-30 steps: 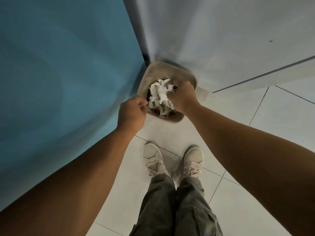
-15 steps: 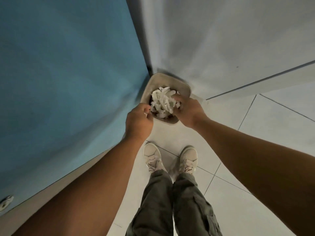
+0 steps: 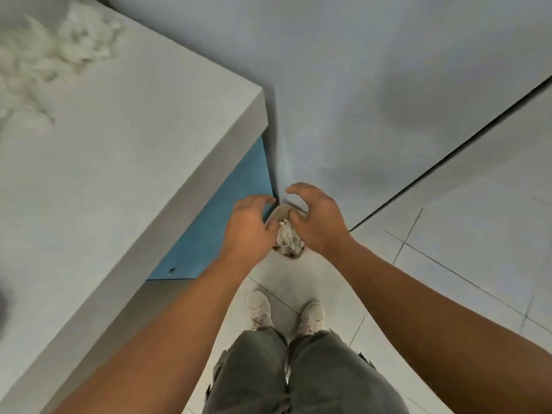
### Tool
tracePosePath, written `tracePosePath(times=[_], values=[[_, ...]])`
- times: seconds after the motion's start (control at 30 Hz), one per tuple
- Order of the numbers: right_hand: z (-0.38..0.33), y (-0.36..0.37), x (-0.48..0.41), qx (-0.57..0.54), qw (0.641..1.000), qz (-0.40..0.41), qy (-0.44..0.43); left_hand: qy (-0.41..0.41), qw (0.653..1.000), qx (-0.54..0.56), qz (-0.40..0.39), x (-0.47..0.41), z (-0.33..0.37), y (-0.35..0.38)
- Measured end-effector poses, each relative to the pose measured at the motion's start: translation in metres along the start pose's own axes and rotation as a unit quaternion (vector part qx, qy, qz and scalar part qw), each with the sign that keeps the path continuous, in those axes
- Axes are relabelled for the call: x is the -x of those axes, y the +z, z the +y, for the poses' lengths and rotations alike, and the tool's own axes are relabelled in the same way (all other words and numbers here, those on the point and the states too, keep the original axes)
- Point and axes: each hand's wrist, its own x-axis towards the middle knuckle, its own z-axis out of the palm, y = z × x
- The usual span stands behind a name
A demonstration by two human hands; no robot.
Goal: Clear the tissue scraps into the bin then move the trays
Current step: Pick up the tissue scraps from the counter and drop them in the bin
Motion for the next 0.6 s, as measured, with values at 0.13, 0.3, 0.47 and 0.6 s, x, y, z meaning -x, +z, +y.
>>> tracePosePath(times=[0.13, 0.3, 0.47, 0.6], values=[[-0.074, -0.033, -0.003, -0.033, 0.994, 0.026, -0.097, 0.016, 0.997, 0.002, 0.079, 0.021, 0.034, -0.078], [-0.157, -0.033, -0.009, -0.043, 0.978, -0.019, -0.203, 0.013, 0.98, 0.01, 0.2, 0.053, 0.044, -0.168], [-0.23, 0.0, -0.016, -0.019, 0.955, -0.069, -0.289, -0.027, 0.962, -0.014, 0.273, 0.086, 0.013, -0.246], [-0.282, 0.044, -0.024, -0.005, 0.939, -0.104, -0.327, -0.077, 0.951, -0.034, 0.298, 0.111, -0.031, -0.297]])
